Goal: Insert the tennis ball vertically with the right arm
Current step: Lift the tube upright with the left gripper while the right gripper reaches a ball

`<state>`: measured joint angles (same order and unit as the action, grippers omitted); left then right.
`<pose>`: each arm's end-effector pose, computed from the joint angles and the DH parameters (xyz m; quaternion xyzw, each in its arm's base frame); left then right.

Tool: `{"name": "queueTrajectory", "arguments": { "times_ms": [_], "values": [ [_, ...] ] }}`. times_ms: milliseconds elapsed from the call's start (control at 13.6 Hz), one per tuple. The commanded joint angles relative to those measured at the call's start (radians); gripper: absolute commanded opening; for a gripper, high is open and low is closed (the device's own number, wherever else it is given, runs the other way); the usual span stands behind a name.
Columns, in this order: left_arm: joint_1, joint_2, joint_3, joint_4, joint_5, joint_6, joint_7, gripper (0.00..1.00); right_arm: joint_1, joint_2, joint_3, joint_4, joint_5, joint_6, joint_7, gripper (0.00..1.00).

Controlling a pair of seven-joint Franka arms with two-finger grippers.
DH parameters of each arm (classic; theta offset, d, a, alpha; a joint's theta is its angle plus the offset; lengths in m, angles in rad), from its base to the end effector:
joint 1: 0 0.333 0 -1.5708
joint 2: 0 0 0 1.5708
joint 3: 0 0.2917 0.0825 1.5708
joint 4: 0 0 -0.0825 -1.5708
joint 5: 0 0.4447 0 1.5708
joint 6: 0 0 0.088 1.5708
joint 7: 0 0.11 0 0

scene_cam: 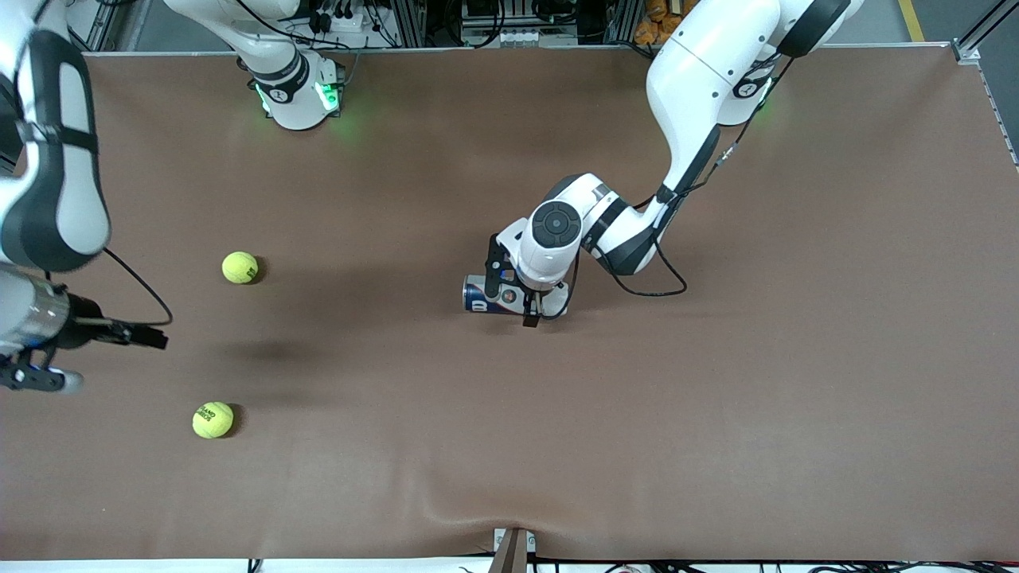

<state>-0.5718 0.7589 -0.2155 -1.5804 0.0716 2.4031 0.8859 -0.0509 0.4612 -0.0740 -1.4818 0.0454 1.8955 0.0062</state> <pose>0.5296 -0.5100 0.1445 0.6733 -0.7367 0.0432 0.0454 0.7261 -0.0811 0.3593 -0.9973 0.0697 0.0228 0.0062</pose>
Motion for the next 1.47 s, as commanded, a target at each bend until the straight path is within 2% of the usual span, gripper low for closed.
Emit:
{"name": "queueTrajectory", "arguments": {
  "times_ms": [0, 147, 221, 368, 441, 662, 809, 956, 1103, 1251, 1398],
  "values": [
    [0.003, -0.007, 0.01, -0.038, 0.019, 0.06, 0.016, 1.0, 0.0, 0.143, 0.005, 0.121, 0.011, 0.063, -0.006, 1.0],
    [0.0, -0.004, 0.013, -0.041, 0.024, 0.073, 0.019, 1.0, 0.042, 0.23, 0.0, 0.17, -0.002, 0.106, -0.002, 1.0],
    [-0.005, -0.003, 0.015, -0.039, 0.057, 0.079, 0.016, 0.94, 0.036, 0.235, 0.0, 0.17, -0.001, 0.106, -0.002, 1.0],
    [0.016, -0.001, 0.013, -0.036, 0.111, 0.093, 0.015, 0.7, 0.043, 0.281, -0.003, 0.187, -0.002, 0.123, 0.011, 1.0],
    [0.026, -0.003, 0.012, -0.035, 0.113, 0.108, 0.016, 0.65, 0.043, 0.321, -0.003, 0.222, -0.002, 0.128, 0.035, 1.0],
    [0.029, -0.003, 0.008, -0.035, 0.068, 0.168, 0.001, 0.65, 0.048, 0.37, -0.003, 0.238, -0.002, 0.161, 0.04, 1.0],
    [0.029, -0.009, 0.005, -0.032, -0.013, 0.201, 0.001, 0.64, 0.036, 0.388, -0.001, 0.236, -0.002, 0.184, -0.004, 1.0],
    [0.027, -0.012, -0.001, -0.026, -0.055, 0.27, 0.002, 0.69, 0.036, 0.422, -0.003, 0.239, -0.004, 0.282, -0.02, 1.0],
    [0.03, -0.007, -0.045, -0.026, -0.088, 0.411, 0.004, 0.69, 0.034, 0.439, -0.004, 0.239, -0.013, 0.327, -0.02, 1.0],
    [0.038, -0.013, -0.071, -0.027, -0.16, 0.487, 0.01, 0.68, 0.034, 0.465, -0.004, 0.242, -0.015, 0.382, -0.022, 1.0],
    [0.075, -0.003, -0.129, -0.03, -0.194, 0.588, 0.012, 0.67, 0.013, 0.488, -0.009, 0.238, -0.022, 0.438, -0.047, 1.0]
  ]
}}
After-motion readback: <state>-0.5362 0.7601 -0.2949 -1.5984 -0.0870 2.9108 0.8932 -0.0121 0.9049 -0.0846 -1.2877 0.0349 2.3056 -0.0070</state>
